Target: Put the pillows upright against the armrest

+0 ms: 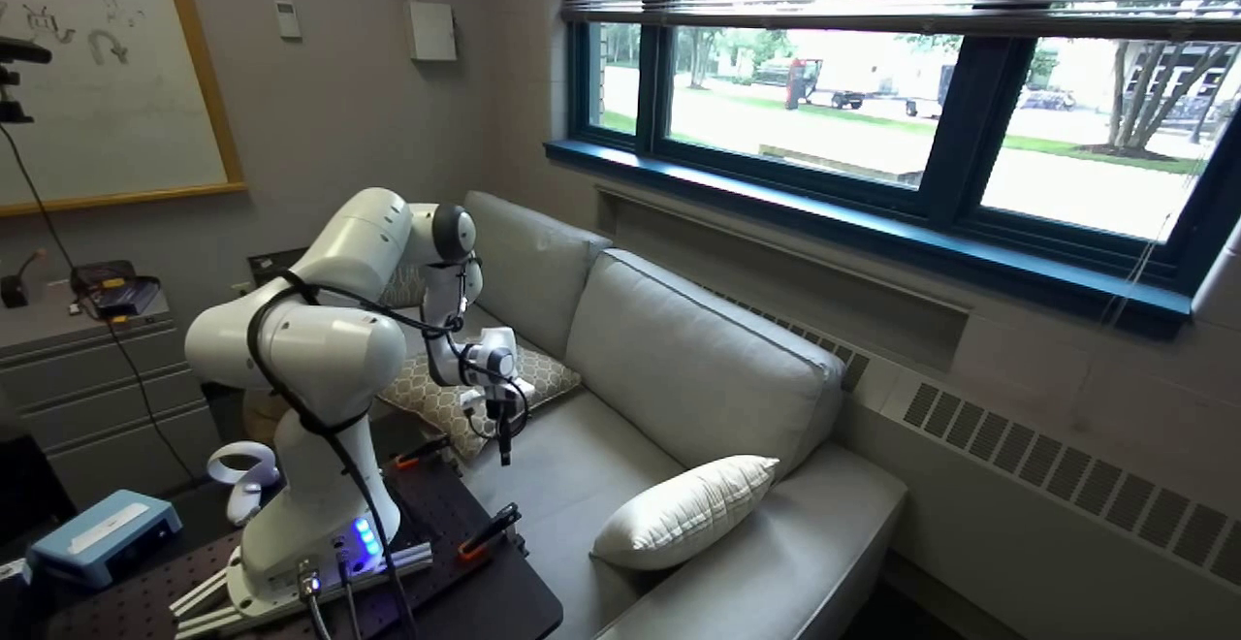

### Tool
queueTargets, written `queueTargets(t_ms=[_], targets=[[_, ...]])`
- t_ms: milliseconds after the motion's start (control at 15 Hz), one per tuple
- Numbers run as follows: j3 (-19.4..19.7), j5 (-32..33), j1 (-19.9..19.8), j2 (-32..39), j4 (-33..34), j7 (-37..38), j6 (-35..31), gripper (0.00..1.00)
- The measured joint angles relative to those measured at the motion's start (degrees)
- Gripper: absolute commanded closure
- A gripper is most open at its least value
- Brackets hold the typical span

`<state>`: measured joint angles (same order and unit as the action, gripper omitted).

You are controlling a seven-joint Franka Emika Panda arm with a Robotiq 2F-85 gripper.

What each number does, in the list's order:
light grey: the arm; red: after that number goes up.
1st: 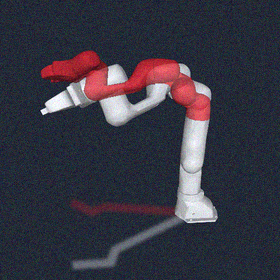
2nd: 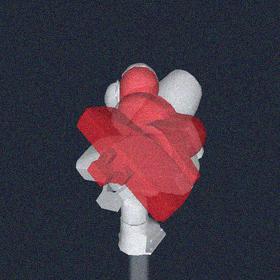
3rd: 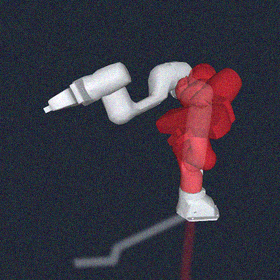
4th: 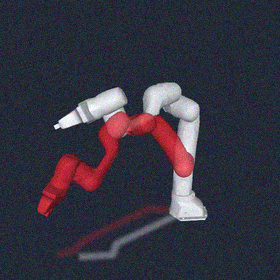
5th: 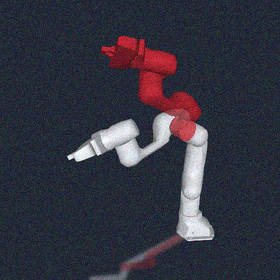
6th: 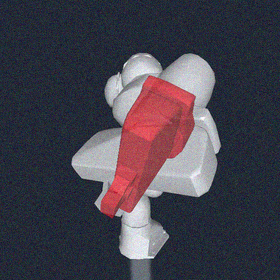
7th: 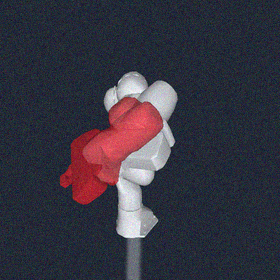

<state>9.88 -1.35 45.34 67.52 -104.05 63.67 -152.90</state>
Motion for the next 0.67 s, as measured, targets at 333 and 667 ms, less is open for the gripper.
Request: queueTargets(t_ms=[333,667], targets=[[2.3,1.08,3.08,0.04,-0.75,0.11,-0.64,0.0],[4.24,1.2,3.79,0.55,-1.64,0.94,-8.36,0.0]])
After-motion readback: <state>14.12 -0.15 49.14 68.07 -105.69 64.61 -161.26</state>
